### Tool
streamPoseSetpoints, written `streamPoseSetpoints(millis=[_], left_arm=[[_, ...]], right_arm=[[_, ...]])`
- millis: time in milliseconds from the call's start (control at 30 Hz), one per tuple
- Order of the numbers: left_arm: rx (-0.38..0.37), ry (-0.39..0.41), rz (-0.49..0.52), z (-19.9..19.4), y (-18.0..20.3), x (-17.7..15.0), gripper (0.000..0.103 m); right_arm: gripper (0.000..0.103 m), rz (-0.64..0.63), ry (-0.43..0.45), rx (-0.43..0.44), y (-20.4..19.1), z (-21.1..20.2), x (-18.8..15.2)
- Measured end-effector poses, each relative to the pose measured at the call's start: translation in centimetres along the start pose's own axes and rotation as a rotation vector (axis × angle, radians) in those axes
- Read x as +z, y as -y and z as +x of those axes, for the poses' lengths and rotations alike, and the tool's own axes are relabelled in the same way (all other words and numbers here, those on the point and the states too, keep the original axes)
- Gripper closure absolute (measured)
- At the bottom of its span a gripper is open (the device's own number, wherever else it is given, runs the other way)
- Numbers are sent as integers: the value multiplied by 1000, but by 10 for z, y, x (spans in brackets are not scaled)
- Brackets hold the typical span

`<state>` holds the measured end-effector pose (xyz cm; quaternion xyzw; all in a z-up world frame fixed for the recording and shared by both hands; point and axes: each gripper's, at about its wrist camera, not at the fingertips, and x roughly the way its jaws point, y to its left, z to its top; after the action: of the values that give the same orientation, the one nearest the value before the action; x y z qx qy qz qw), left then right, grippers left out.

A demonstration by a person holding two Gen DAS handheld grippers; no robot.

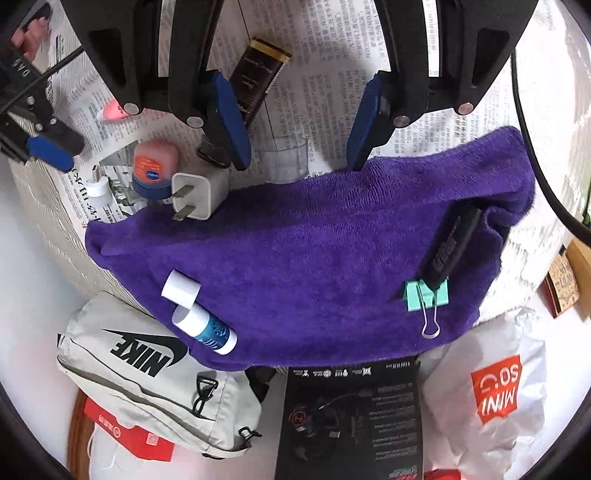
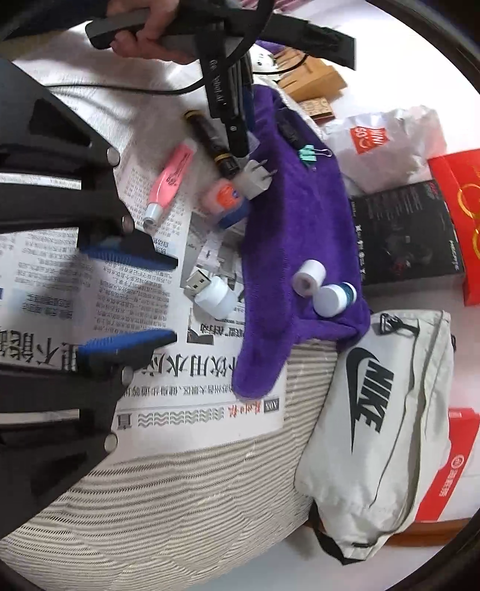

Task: Organize rigid objects
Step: 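Grasp the clear plastic cup with the left tool while the right tool grasps the round white plug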

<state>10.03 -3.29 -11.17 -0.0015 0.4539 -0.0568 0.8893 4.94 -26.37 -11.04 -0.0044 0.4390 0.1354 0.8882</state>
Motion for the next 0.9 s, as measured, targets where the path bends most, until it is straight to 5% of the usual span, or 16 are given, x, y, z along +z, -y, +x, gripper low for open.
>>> streamPoseSetpoints(millis=[400,900], left_arm=[[42,59,44,2,3,-4,48],[21,61,51,2,4,-5,49]], right_arm=[[71,30,0,22,5,6,2],[69,-48,-11,-64,-9,9,3]])
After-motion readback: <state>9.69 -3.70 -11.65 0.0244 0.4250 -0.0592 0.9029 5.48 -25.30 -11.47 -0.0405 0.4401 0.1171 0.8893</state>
